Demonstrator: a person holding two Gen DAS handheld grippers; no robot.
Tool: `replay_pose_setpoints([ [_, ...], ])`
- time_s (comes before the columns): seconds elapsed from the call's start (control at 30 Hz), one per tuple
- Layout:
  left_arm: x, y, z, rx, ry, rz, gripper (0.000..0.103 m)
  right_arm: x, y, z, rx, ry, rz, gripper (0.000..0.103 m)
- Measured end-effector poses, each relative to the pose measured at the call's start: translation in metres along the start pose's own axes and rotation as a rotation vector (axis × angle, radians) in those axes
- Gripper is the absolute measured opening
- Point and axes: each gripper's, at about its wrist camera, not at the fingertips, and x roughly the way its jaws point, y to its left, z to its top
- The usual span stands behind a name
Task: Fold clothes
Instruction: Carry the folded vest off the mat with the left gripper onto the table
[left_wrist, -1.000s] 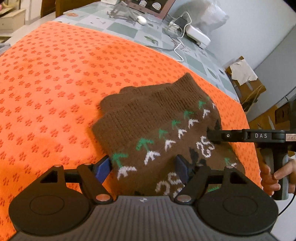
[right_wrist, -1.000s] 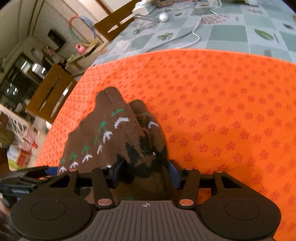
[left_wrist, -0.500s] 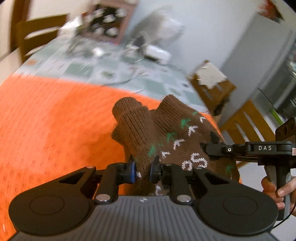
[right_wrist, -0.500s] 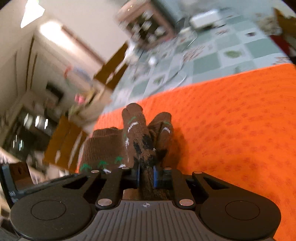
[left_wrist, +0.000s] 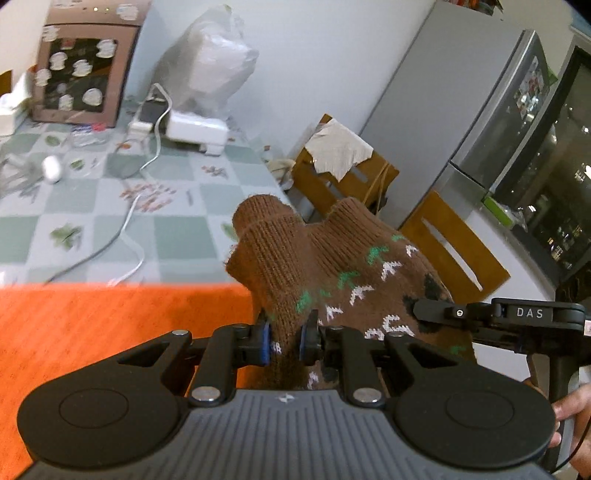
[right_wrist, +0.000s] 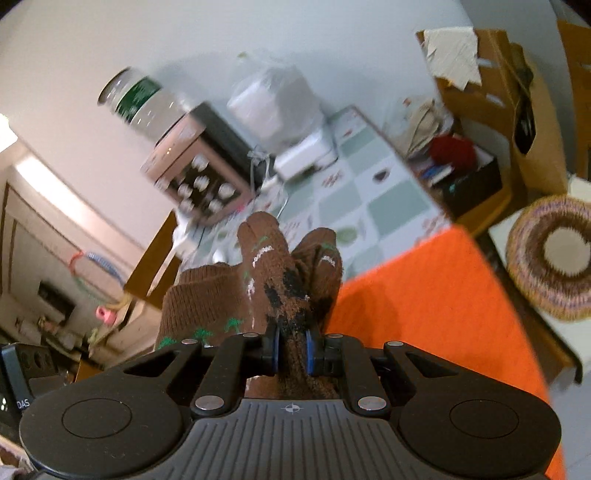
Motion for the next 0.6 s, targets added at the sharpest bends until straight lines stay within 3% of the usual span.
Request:
replay_pose_setpoints([
  [0.33,0.139,-0.005,0.074,-0.012,0.015,0.084,0.021,0.084,-0.074,0.09,0.004,-0.017,0.01,0.015],
  [0.6,0.222,0.011,0.088,-0.056,0.069,0.144,0.022,0.147,-0.122,0.115,0.022,0.022,-0.02,0.016],
])
